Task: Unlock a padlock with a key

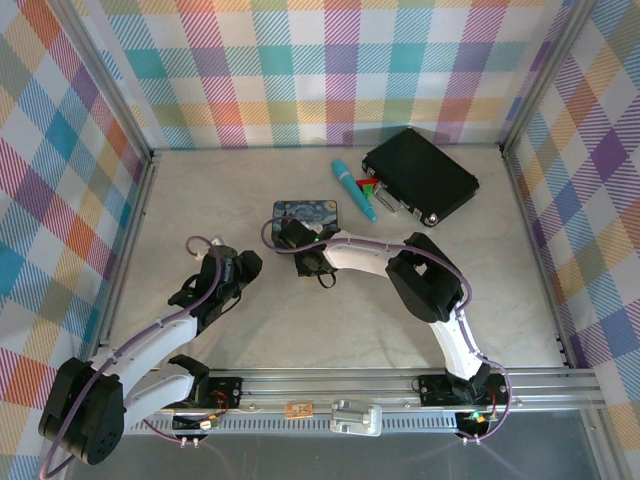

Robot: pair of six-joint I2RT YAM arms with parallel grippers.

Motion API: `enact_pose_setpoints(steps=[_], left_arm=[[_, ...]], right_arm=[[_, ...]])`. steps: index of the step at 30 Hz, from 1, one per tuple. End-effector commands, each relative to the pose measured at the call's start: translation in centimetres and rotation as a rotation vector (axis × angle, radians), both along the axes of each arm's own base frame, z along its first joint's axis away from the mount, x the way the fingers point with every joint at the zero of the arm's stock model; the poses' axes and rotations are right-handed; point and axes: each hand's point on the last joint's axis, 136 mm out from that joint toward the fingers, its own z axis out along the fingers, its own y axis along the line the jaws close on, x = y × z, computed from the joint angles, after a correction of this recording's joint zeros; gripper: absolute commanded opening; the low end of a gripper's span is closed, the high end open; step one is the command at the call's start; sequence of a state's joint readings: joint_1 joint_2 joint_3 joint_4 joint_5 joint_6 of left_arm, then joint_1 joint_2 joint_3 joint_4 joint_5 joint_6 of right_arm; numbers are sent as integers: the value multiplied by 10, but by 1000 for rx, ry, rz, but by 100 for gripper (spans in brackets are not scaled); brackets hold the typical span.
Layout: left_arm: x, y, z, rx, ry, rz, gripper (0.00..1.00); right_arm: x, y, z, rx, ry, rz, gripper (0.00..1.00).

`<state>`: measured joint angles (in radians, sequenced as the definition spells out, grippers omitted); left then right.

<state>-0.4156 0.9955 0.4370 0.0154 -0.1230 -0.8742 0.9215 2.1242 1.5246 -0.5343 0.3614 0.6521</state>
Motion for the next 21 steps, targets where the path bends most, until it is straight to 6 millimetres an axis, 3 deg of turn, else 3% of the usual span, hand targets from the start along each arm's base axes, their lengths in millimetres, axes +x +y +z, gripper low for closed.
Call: enact_pose_setpoints(steps=[1, 12, 21], left_arm=[[-4, 9, -2, 20, 4, 17, 39], [-7, 12, 1, 19, -5, 23, 39], [-6, 2, -3, -8, -9, -21, 40]], right_arm=[[2, -3, -10, -16, -5, -11, 42], [11, 3, 10, -53, -116, 218, 34], [13, 26, 23, 8, -145, 439, 33]])
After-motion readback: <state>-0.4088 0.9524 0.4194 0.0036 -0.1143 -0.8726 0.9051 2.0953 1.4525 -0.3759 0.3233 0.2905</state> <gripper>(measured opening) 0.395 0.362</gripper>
